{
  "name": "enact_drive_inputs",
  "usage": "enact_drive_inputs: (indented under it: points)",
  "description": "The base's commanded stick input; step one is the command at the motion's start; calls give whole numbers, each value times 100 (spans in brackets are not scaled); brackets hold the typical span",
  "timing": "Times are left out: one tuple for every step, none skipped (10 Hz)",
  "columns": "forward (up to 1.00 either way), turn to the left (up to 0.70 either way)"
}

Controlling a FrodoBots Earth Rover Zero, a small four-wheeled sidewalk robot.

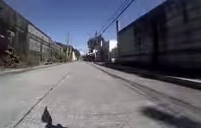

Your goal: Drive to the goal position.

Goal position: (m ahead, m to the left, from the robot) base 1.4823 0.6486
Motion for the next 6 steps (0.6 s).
enact_drive_inputs:
  points:
    - [70,-3]
    - [70,-3]
    - [70,-3]
    - [70,-3]
    - [70,-3]
    - [70,-3]
